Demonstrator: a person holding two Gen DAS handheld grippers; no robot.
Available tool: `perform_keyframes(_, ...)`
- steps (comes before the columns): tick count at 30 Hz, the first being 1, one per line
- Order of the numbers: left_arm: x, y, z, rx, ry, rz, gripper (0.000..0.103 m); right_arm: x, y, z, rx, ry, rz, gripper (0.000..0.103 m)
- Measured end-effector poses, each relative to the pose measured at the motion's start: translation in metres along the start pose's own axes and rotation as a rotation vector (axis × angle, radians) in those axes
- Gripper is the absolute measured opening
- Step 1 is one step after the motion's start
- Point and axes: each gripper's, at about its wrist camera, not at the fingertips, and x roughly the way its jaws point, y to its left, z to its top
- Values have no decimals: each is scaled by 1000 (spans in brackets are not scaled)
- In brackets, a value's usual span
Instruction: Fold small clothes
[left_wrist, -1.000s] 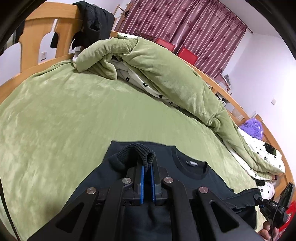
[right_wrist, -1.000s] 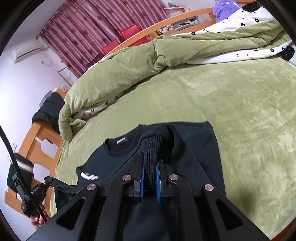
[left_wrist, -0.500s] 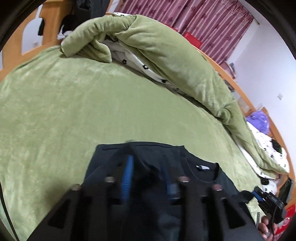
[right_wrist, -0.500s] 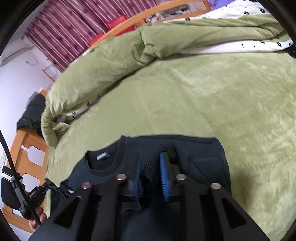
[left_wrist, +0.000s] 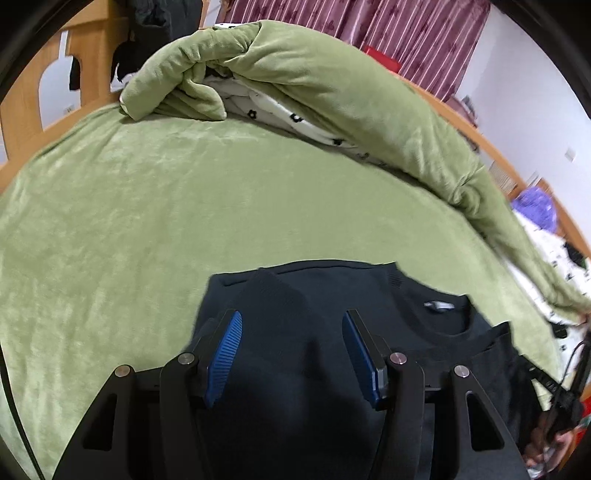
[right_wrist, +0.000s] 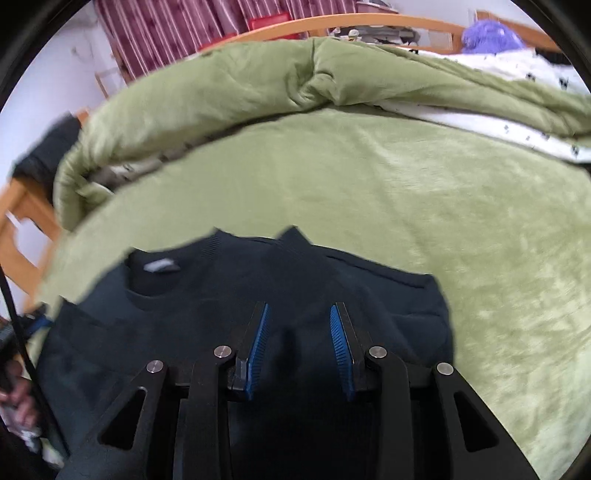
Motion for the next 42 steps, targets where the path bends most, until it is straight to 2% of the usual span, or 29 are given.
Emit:
perform_keyframes(4, 8, 5, 3, 20, 14, 40, 54, 9, -11, 5, 5, 3, -44, 36)
perform_keyframes(6, 13, 4, 4, 49, 23, 64, 54, 16, -14, 6, 7, 15, -45, 40)
perform_keyframes(10, 25, 3, 3, 100, 42, 105, 54, 30, -8, 4, -55, 27, -89, 45)
perform_keyframes(13, 32, 9, 2, 86, 67, 111, 52, 40, -9, 1, -59, 45, -96, 47)
perform_keyframes(15, 32, 11, 0, 84, 59, 125, 37, 42, -14, 2, -35, 54, -77, 46)
perform_keyframes(16, 31, 11, 0, 90, 52, 126, 32, 42, -16, 2, -29, 54, -73, 40)
perform_keyframes(17, 30, 10, 0, 94, 46, 123, 19, 42, -16, 2, -29, 55, -67, 35)
perform_keyframes(18, 27, 11, 0, 97, 31, 131, 14, 42, -14, 1, -35, 56, -57, 23)
perform_keyframes(19, 25, 11, 0, 95, 22, 126, 12, 41, -13, 1, -42, 45, -78, 16)
perform_keyframes(20, 22, 11, 1, 89, 9, 113, 9, 40, -11, 0, -51, 35, -83, 16)
perform_keyframes(23, 10, 14, 4, 67, -48, 71, 7, 31, -8, 0, -56, -7, -78, 13)
perform_keyframes(25, 2, 15, 6, 49, -89, 43, 7, 19, -14, 3, -15, -52, -33, 12)
perform_keyframes(29, -2, 22, 11, -5, -123, 11, 6, 0, -18, 7, 11, -121, -14, 10)
perform_keyframes(32, 8, 24, 11, -15, -105, 44, 6, -3, -23, 9, 29, -129, -26, 10)
perform_keyframes(34, 18, 23, 9, -12, -75, 57, 7, 12, -23, 6, 25, -72, -68, 10)
perform_keyframes(37, 32, 15, 3, 30, -23, 127, 8, 36, -16, -3, -12, 7, -138, 10)
perform_keyframes(42, 32, 1, -2, 106, -26, 203, 10, 31, -9, -3, -58, -9, -173, 14)
